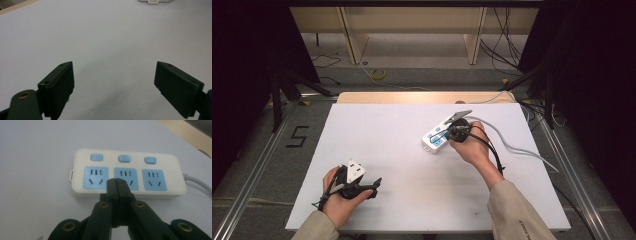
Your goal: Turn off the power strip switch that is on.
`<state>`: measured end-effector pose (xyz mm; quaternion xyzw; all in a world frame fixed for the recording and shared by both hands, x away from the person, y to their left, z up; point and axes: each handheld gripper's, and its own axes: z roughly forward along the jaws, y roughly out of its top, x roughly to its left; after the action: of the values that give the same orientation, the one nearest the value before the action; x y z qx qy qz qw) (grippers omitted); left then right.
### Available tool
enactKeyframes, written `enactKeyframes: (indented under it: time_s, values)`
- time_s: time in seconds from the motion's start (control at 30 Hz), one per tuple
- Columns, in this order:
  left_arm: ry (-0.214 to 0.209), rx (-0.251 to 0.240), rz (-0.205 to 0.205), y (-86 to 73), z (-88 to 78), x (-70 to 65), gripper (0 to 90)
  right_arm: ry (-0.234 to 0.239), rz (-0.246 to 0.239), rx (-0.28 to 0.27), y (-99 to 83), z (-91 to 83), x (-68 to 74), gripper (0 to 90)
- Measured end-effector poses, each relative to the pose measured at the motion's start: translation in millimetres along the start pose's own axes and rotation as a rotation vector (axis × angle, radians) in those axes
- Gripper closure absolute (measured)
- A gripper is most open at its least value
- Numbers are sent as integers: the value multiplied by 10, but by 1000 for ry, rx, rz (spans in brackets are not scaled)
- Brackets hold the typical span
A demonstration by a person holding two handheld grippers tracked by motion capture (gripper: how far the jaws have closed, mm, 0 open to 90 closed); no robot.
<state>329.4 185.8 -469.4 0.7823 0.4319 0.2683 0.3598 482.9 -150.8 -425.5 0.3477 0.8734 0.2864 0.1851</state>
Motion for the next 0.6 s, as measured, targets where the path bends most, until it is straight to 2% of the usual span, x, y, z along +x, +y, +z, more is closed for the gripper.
enactKeyframes:
  time_s: [0.43, 0.6]
  values:
    - [0, 1, 0, -2, 2, 1, 160, 9, 20, 9, 27, 85, 1, 900]
    - [1, 1, 2, -1, 0, 4, 160, 10, 12, 10, 49, 118, 5, 900]
